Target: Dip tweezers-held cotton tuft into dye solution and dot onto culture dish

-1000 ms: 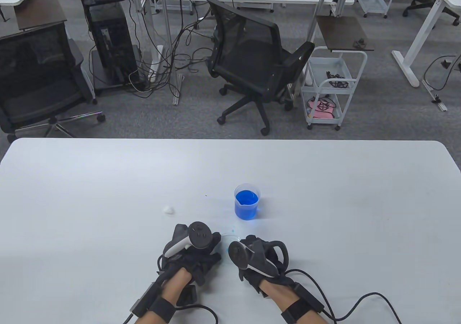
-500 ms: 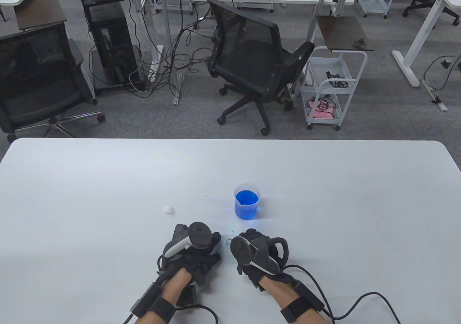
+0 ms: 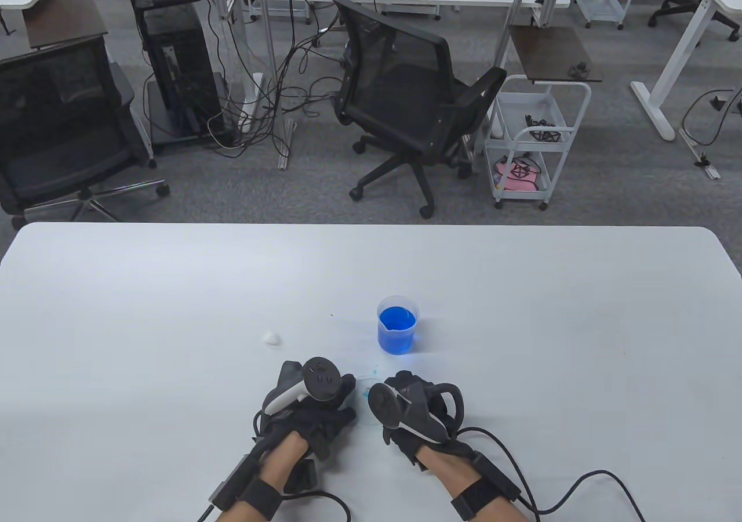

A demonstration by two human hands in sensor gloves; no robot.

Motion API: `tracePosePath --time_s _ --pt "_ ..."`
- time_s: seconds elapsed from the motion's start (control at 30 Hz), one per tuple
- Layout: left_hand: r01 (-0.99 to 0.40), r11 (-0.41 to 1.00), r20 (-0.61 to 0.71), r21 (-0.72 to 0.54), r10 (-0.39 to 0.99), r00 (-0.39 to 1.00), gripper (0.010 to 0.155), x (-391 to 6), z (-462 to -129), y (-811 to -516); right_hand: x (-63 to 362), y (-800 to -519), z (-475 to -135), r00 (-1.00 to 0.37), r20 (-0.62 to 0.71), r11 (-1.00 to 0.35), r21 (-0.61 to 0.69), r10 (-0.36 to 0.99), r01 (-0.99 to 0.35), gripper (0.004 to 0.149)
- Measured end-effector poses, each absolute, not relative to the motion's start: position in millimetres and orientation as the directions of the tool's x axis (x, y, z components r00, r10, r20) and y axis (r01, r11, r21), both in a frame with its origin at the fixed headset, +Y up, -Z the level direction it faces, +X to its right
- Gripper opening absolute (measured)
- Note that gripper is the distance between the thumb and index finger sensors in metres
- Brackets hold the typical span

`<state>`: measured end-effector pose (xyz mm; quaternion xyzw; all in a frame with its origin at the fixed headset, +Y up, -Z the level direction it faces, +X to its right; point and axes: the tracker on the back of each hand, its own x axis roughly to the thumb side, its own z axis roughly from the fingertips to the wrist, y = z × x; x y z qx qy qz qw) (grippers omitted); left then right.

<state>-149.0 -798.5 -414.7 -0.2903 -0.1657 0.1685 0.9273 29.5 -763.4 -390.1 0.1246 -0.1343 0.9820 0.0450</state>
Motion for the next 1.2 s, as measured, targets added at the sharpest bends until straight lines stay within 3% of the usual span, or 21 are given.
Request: tracePosePath --time_s 0.17,0.57,0.97,1.2 --pt "-0.217 0.773 0.208 -0.596 0.410 0.888 0.068 -149.1 -414.8 -798.5 39.7 -751.7 -385.9 -0.967 0.243 -0.947 -0.288 0.072 -0.143 0.041" --pt "-0.217 0.773 0.207 -0.597 0.410 0.888 0.067 -149.6 -415.0 -798.4 28.2 -784.1 -390.2 -0.965 0.261 -0.981 -0.195 -0.031 -0.021 0.040" --pt "-0.217 0.773 0.207 -0.597 0.410 0.888 0.067 -149.6 -415.0 -798.4 46.8 -750.2 -388.7 -0.973 0.219 -0.944 -0.298 0.080 -0.145 0.041" --pt "-0.217 0.773 0.207 -0.597 0.410 0.888 0.067 -149.6 -415.0 -798.4 45.2 -774.6 -396.9 -0.977 0.212 -0.971 -0.229 0.018 -0.068 0.040"
